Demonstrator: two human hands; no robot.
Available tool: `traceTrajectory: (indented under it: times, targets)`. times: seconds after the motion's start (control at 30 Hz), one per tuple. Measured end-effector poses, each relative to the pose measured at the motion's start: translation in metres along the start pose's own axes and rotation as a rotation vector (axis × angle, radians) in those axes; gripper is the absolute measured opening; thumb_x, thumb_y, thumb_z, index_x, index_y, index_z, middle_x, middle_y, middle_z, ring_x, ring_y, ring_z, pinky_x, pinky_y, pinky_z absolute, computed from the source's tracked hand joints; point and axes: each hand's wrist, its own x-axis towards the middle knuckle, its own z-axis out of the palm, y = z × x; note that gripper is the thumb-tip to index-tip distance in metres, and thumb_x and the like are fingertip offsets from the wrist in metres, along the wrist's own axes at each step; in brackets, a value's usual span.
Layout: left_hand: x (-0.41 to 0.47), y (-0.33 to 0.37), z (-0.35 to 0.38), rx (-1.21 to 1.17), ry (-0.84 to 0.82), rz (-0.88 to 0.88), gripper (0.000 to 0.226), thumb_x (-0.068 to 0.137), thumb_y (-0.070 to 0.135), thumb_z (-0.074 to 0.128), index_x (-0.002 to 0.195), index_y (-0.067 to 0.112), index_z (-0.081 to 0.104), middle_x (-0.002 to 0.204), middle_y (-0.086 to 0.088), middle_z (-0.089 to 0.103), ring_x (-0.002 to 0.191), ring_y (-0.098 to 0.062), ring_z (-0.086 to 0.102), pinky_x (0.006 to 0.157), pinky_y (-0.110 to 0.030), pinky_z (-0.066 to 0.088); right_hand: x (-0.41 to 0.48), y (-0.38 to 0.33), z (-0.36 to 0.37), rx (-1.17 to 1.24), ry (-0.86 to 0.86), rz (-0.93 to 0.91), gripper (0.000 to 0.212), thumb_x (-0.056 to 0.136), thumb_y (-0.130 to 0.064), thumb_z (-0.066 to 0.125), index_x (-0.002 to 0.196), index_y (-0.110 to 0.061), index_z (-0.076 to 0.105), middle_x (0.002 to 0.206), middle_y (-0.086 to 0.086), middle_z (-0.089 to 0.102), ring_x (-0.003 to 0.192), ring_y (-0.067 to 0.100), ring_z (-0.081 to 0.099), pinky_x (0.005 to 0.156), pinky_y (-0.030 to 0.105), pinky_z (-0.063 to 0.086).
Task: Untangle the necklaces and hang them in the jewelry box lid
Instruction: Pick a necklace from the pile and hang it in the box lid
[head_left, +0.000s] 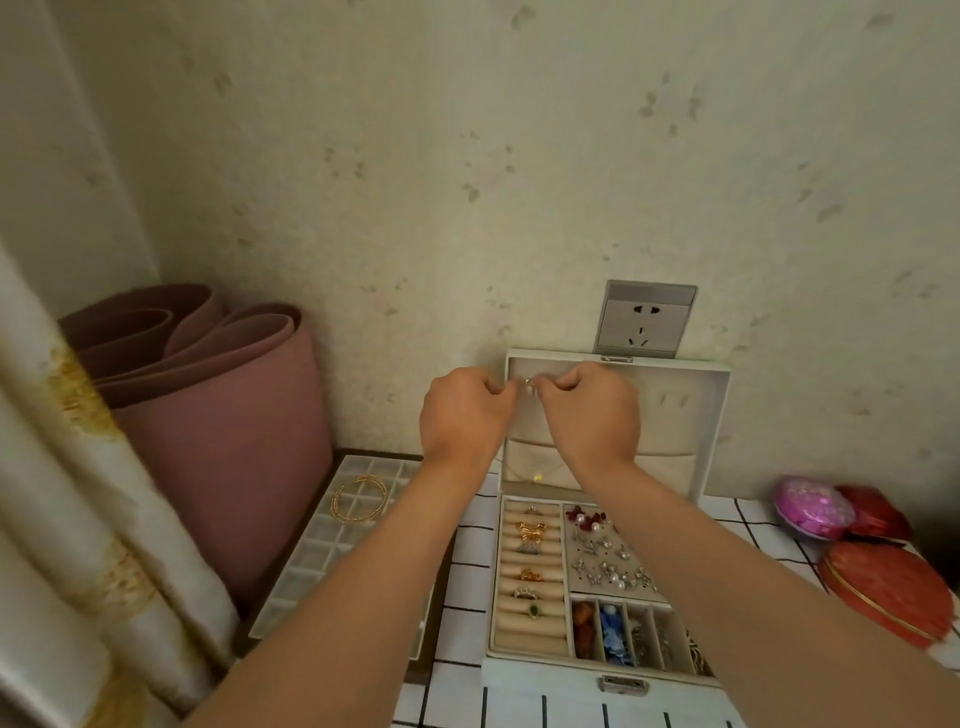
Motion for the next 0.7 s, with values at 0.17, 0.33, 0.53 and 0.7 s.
traceTrajectory:
  times: [0.17, 0.33, 0.53, 0.7]
  targets:
    - [-0.010, -0.006, 0.006, 0.022, -0.045, -0.040, 0.053, 0.089, 0.042, 0.063, 0.048, 0.018, 0.040, 0.046, 0.003, 0.041, 0.047, -0.019, 0.039, 0.048, -0.027, 0.036, -0.001, 0.010, 0.005, -0.046, -0.041, 0.019, 0.026, 0.085, -0.037, 0.071, 0.066, -0.020, 0.066, 0.066, -0.008, 0.066, 0.066, 0.015, 0.063, 0.056, 0.025, 0.045]
    - [-0.020, -0.012, 0.004, -0.088, -0.138, -0.057, 0.046, 0.092, 0.043, 0.060, 0.057, 0.013, 0.056, 0.052, 0.000, 0.055, 0.053, -0.019, 0.053, 0.052, -0.030, 0.045, -0.012, 0.016, -0.001, -0.014, -0.308, 0.055, 0.046, 0.092, -0.045, 0.062, 0.063, -0.010, 0.070, 0.060, 0.004, 0.069, 0.054, 0.016, 0.064, 0.054, 0.031, 0.050]
    - [-0.033, -0.018, -0.007, -0.331, -0.372, -0.081, 0.016, 0.091, 0.015, 0.059, 0.088, 0.020, 0.074, 0.084, 0.001, 0.074, 0.083, -0.017, 0.070, 0.085, -0.040, 0.058, -0.033, 0.009, -0.015, 0.357, -0.671, 0.381, 0.030, 0.094, -0.035, 0.055, 0.096, -0.012, 0.074, 0.086, 0.005, 0.076, 0.068, 0.020, 0.067, 0.053, 0.030, 0.052]
    - [-0.042, -0.015, -0.022, -0.301, -0.484, -0.031, 0.023, 0.092, 0.013, 0.057, 0.099, 0.024, 0.077, 0.088, 0.007, 0.075, 0.081, -0.004, 0.066, 0.076, -0.022, 0.051, -0.038, 0.009, -0.022, 0.426, -0.722, 0.367, 0.029, 0.098, -0.037, 0.057, 0.113, -0.015, 0.069, 0.101, 0.002, 0.074, 0.088, 0.020, 0.073, 0.077, 0.036, 0.058]
